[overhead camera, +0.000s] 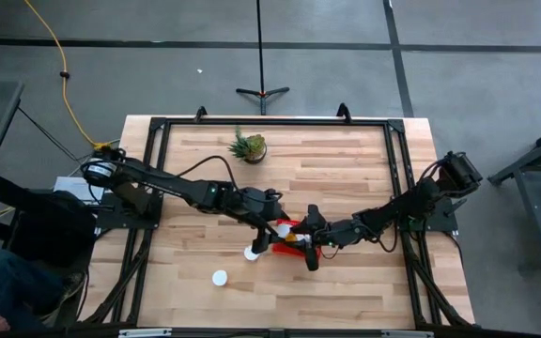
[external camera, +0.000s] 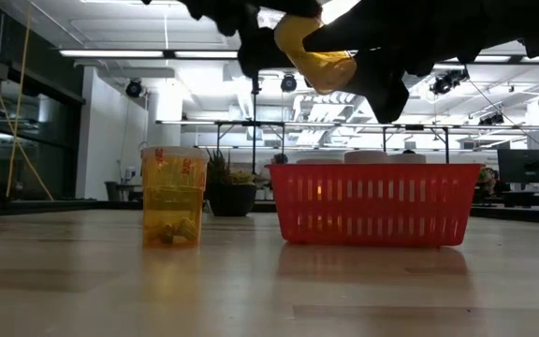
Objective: Pick and place pill bottles into a basket
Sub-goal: Put the orange pill bottle into the red bin
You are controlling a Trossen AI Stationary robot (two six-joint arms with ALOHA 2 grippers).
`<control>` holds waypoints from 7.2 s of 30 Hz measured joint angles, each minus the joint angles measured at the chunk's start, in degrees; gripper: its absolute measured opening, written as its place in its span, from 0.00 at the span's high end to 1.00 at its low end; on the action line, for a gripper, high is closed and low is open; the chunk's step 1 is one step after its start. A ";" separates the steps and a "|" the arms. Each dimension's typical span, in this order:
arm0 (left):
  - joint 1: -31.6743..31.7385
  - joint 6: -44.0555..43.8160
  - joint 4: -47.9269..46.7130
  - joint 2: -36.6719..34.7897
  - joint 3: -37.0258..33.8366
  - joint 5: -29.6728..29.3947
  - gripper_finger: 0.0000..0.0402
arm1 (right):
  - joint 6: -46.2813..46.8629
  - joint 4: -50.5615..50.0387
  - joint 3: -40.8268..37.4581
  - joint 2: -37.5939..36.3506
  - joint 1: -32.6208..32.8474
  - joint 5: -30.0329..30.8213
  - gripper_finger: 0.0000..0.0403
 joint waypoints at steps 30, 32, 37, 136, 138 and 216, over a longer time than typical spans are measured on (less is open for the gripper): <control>-0.07 1.40 0.86 1.56 -0.13 2.43 0.15 | -0.05 -0.07 -0.07 -0.04 0.00 -2.23 0.58; -0.07 1.46 0.86 1.56 -0.13 2.76 0.18 | -0.05 -0.08 -0.07 -0.04 0.00 -2.33 0.58; -0.09 1.50 0.86 1.56 -0.13 3.72 0.27 | -0.05 -0.08 -0.07 -0.04 0.00 -2.41 0.58; -0.54 1.15 -21.36 4.78 13.34 -0.85 0.41 | 11.95 -52.20 -0.07 -28.46 -13.43 5.10 0.35; -1.10 1.16 -19.57 6.04 13.47 -0.62 0.41 | 11.93 -52.65 -0.04 -28.48 -14.02 4.51 0.35; -9.56 -15.07 -39.83 7.17 21.65 -12.87 0.28 | 13.39 -60.32 -0.02 -28.50 -15.80 4.23 0.35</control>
